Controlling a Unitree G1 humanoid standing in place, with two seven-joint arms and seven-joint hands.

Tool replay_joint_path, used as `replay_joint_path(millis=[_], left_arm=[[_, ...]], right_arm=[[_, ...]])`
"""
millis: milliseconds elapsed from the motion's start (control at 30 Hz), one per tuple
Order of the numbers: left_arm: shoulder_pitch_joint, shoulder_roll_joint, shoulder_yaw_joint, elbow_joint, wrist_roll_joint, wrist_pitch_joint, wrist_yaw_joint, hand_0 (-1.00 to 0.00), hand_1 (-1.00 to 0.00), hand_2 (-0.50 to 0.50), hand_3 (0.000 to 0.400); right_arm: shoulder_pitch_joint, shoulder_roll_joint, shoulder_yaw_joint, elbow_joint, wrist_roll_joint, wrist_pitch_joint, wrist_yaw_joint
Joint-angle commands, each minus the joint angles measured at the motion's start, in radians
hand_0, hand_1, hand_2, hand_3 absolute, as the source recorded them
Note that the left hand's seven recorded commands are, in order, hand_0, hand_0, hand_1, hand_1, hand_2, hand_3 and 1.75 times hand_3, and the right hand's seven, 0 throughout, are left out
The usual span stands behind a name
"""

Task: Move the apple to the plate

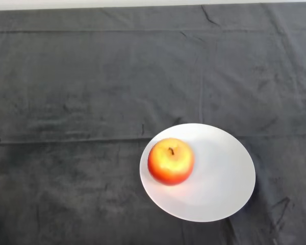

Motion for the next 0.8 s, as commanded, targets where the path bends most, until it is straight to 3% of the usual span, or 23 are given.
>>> replay_joint_path(millis=[33, 467, 800], left_arm=[[-0.007, 0.069, 0.045, 0.044, -0.024, 0.014, -0.015, 0.00, 0.00, 0.00, 0.000], [-0.019, 0.119, 0.224, 0.148, -0.140, 0.079, -0.080, 0.00, 0.00, 0.00, 0.000], [-0.077, 0.112, 0.296, 0.211, -0.162, 0.090, -0.051, 0.00, 0.00, 0.00, 0.000]], right_arm=[[-0.003, -0.021, -0.0062, -0.006, 0.0001, 0.005, -0.0029], [-0.003, -0.021, -0.0062, -0.006, 0.0001, 0.006, -0.0019], [-0.003, -0.021, -0.0062, -0.005, 0.0001, 0.007, -0.0010]])
